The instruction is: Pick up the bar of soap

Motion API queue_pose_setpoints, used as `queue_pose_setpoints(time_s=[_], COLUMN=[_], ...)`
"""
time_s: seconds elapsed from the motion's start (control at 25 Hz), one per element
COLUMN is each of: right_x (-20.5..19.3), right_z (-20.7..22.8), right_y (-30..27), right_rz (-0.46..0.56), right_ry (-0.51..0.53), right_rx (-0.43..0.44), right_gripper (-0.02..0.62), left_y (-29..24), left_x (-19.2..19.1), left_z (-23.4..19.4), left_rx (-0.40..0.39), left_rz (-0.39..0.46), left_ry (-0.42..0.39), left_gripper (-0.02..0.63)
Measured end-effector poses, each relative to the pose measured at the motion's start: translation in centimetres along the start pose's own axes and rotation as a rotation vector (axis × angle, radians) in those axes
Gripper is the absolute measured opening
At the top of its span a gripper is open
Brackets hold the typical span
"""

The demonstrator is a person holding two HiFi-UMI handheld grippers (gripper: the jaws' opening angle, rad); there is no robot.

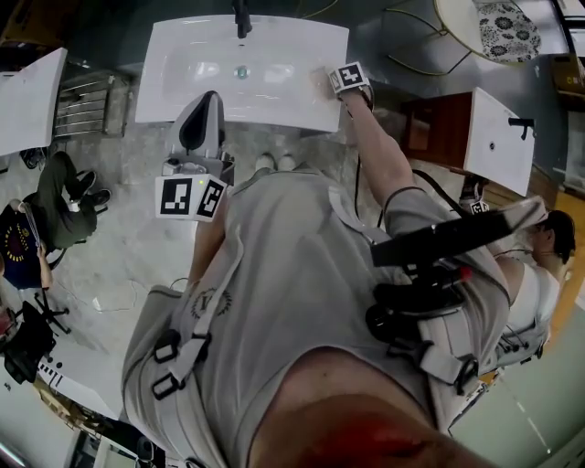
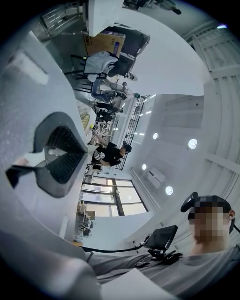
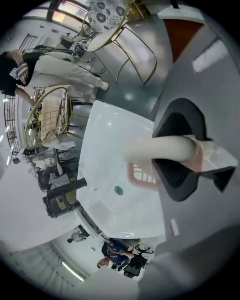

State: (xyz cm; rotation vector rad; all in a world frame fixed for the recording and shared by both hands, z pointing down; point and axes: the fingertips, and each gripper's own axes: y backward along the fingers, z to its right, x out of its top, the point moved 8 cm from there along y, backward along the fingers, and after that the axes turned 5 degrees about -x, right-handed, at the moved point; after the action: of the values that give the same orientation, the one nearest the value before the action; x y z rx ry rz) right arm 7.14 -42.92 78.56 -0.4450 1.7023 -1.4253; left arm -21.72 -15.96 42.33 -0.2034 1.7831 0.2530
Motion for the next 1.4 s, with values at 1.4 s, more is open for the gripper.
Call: queue_pose_setpoints(time_s=[1.4], right_x=[1.0], right_z=[-0.9], right_y=[3.5], right_rz=[0.292], right_ry=[0.091], right_rx=[-0.13], right_gripper=[0.118], left_y=[-2.1], left_x=[-0.3], left_z=[-1.2], left_rx=[-0.114], left_rz=[-0.031], left_ry=[0.01], left_gripper=[-0.005])
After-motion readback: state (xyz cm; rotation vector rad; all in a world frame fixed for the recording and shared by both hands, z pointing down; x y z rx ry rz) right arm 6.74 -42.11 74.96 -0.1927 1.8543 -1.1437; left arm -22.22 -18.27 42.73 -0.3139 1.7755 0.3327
